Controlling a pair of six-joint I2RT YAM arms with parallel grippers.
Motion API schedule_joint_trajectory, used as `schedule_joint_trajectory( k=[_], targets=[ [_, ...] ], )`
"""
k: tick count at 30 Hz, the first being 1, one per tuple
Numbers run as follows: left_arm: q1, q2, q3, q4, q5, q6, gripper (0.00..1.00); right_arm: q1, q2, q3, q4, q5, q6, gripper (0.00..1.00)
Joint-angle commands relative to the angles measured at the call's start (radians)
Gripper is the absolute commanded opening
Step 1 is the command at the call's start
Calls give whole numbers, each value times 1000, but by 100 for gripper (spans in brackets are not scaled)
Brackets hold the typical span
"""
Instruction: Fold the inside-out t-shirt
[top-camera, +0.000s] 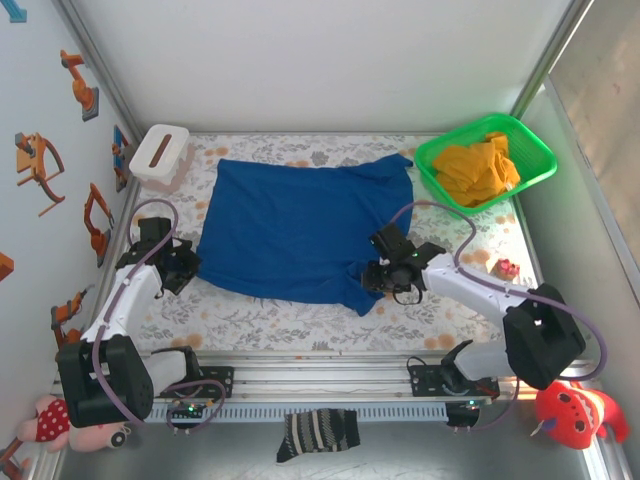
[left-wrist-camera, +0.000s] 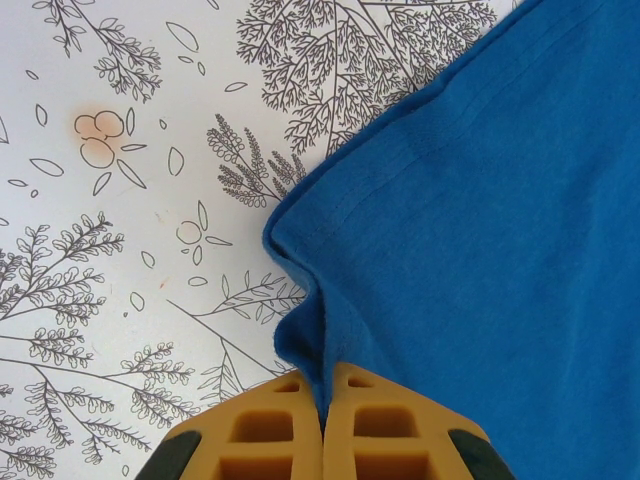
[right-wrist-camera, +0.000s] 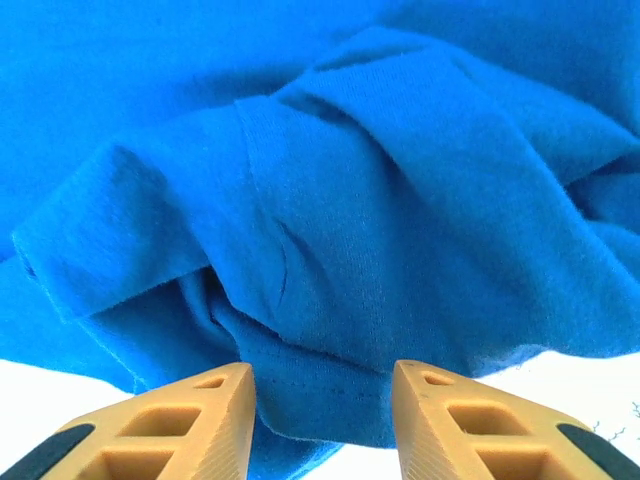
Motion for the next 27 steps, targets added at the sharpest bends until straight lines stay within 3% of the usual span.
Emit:
schedule_joint_trajectory(
  k=[1,8,10,12,13,17,27],
  targets=[
    [6,-6,7,-6,9,21,0,12,13,32,-4,33,-18,41],
    [5,-6,2,-2,13,18,0,24,56,37,14,34,-12,40],
    [5,-6,3,1,16,17,0,23,62,37,11,42,-12,31],
    [6,-4,3,2,16,18,0,24,53,45,-19,61,-11,2],
    [6,-4,4,1,15,19,0,24,38,50,-38,69,-10,0],
    [10,-8,20,-14,16,31,0,23,-100,67,-171,100,15,0],
    [48,-130,79,-129,-3,85,0,18,-628,131,-601,202,224,0]
  ],
)
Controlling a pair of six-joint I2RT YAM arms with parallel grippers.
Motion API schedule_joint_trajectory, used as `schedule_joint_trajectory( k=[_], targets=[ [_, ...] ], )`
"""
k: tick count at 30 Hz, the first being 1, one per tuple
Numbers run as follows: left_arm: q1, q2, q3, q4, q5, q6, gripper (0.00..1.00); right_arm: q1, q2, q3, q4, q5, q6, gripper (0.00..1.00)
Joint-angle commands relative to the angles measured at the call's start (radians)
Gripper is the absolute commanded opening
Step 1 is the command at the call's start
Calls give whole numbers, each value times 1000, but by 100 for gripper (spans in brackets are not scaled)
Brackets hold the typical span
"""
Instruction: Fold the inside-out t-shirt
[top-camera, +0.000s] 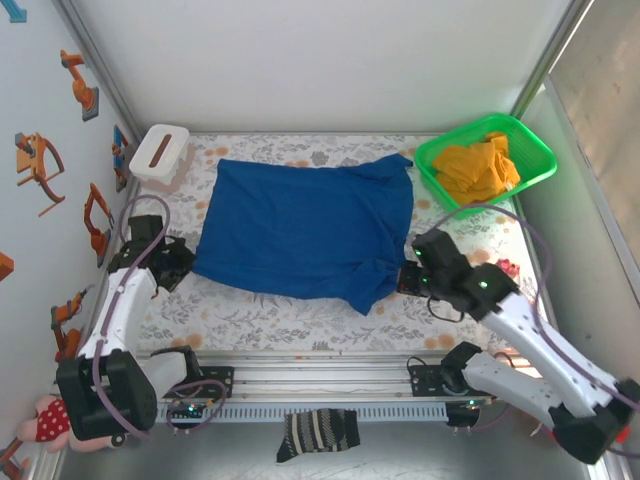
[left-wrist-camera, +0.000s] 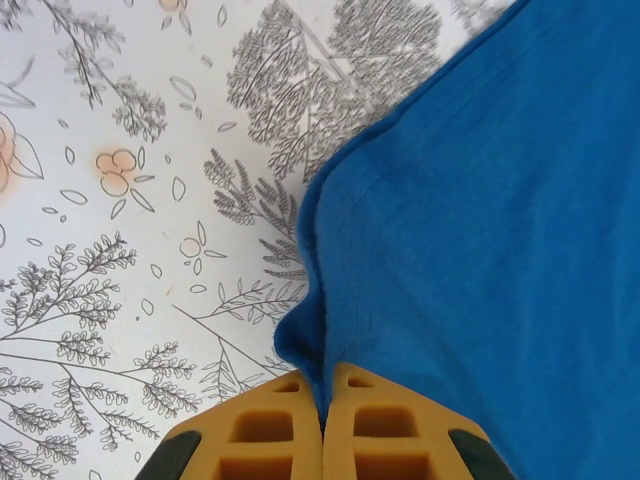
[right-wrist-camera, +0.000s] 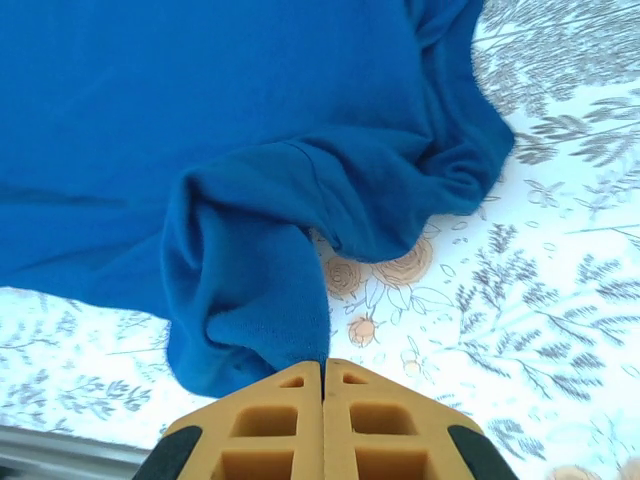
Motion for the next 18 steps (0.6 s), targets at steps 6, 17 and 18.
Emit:
schedule_joint_trajectory(
  k=[6,17,18],
  targets=[
    [18,-110,23,-106,-38,41,0,1,-233,75,-318,180,193,0],
    [19,-195,78,-139,-14,18,0,0,-272,278,-324,204,182,0],
    [19,-186,87,-135,-11,18,0,1,-251,290,-315,195,168,0]
  ],
)
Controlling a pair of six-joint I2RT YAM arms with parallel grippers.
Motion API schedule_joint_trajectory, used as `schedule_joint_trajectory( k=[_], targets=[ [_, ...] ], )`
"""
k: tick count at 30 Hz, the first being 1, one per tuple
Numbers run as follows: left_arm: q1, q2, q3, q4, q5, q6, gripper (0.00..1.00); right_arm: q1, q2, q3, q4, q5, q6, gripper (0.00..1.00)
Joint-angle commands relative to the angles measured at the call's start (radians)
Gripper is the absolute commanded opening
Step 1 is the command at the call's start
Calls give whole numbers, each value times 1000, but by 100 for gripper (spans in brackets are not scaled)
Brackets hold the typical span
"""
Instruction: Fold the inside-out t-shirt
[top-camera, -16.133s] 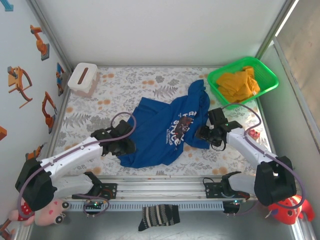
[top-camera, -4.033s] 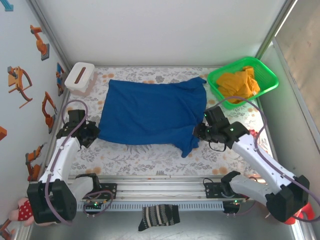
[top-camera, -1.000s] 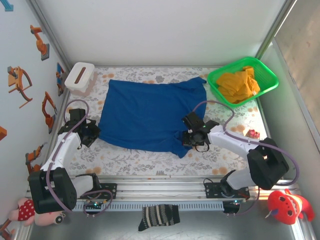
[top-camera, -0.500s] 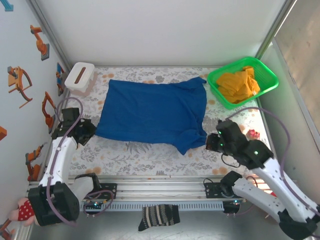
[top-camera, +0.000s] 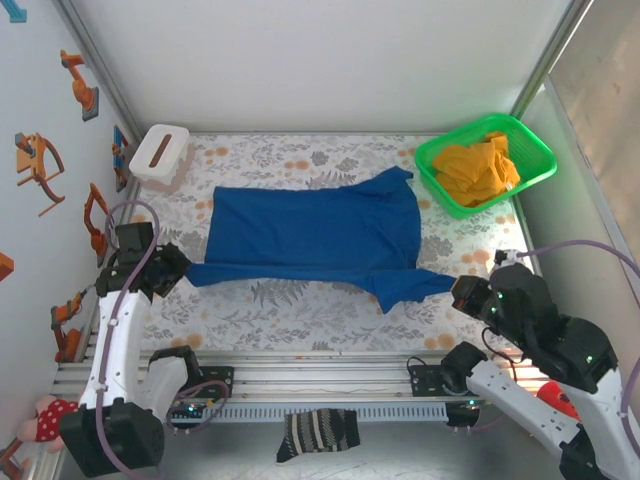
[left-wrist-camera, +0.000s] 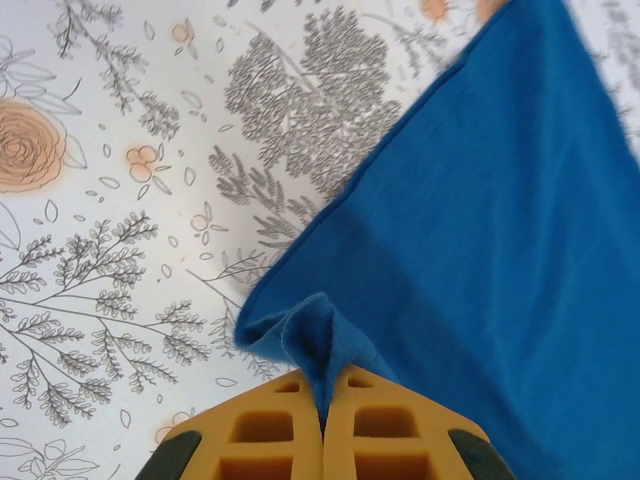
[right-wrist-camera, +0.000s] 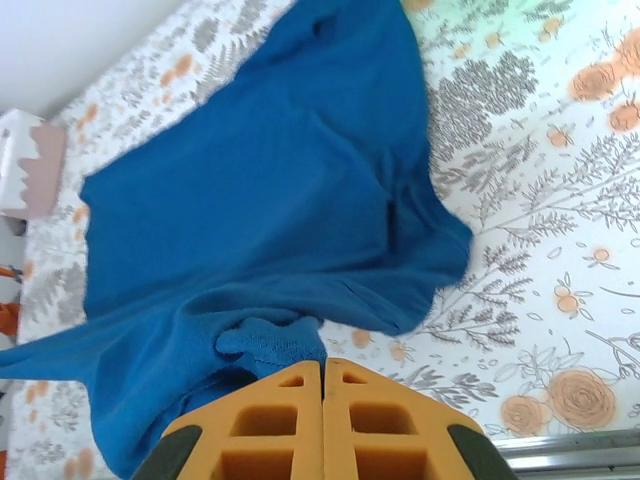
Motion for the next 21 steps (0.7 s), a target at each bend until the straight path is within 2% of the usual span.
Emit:
schedule_joint_trajectory(
  k=[1,5,14,21],
  targets=[
    [9,9,57,-1,-5,1,0,1,65,51,9,28,-31,0],
    [9,52,84,7,10,15,0,1,123,37,72,-9,-55,0],
    [9,111,69,58,78,39,0,1,138,-54,102,18,-52,0],
    [7,317,98,162,147,67,0,-15,251,-133,184,66,-89,0]
  ],
)
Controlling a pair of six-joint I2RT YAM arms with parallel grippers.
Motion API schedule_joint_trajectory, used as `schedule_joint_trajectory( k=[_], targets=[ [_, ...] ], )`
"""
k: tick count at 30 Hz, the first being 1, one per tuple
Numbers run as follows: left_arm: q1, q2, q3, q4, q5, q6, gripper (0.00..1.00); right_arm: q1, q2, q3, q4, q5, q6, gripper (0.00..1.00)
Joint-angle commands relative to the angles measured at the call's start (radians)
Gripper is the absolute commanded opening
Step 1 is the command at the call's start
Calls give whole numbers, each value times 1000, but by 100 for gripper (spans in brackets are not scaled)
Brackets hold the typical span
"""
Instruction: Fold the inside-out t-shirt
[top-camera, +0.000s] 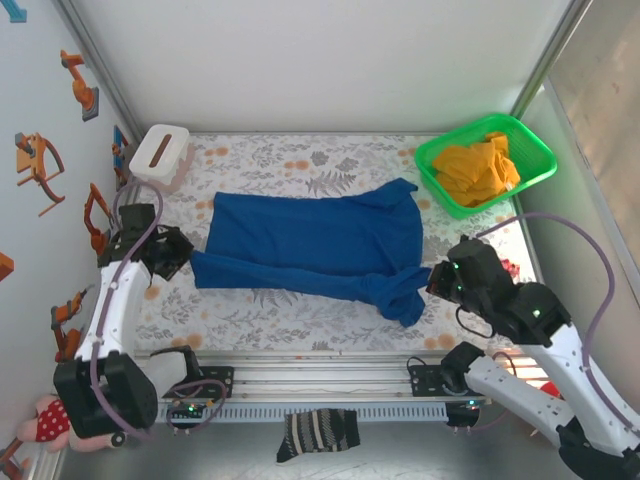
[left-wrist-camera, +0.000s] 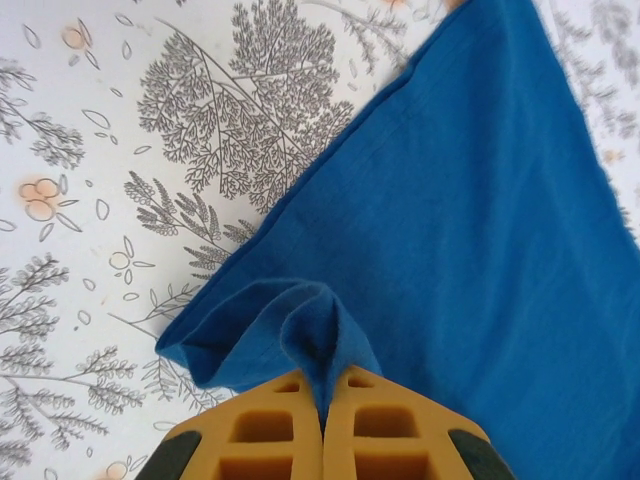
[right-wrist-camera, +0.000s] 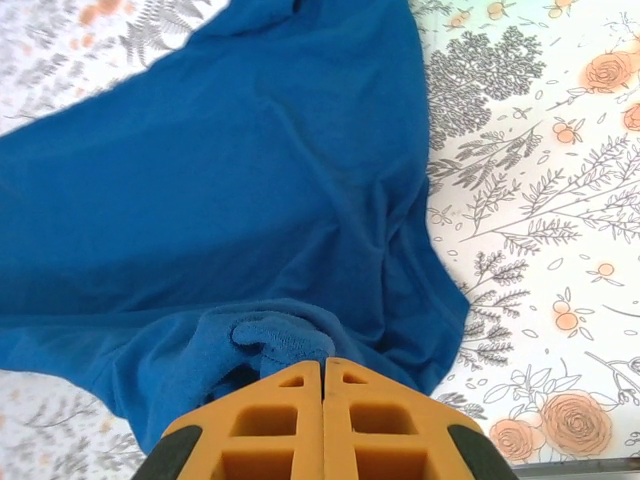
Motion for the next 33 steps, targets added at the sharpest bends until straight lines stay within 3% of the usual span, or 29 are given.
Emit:
schedule_joint_trajectory(
  k=[1,8,12,14,15,16,17,19,21,26,30,33],
  targets=[
    [3,112,47,75,51,44,0,-25,81,-33,87,56,-46,0],
    [-50,422,205,119,58,98,0,-278,344,-77,376,-145,-184,0],
    [-85,553,299,123,37,112,0,-395,577,-19,483,-199,-237,0],
    [-88,596,338,117,30,113,11,-428,674,45,497,-209,-270,1],
    [-88,613,359,103,16,115,24,-432,715,74,499,-211,-290,15],
    [-87,624,378,92,7,123,35,-432,735,100,494,-216,-300,25],
    [-84,625,391,83,2,130,43,-432,741,112,493,-229,-308,28],
    [-80,603,403,62,-10,142,55,-424,714,110,499,-273,-313,28],
    [-73,551,383,58,-19,147,61,-405,680,88,489,-306,-311,28],
    [-76,407,269,45,34,123,64,-284,631,4,473,-329,-303,31],
    [-97,304,137,64,70,73,64,-150,669,-28,458,-231,-292,40],
    [-120,259,58,84,76,36,65,-106,711,-50,464,-165,-276,42]
  ],
)
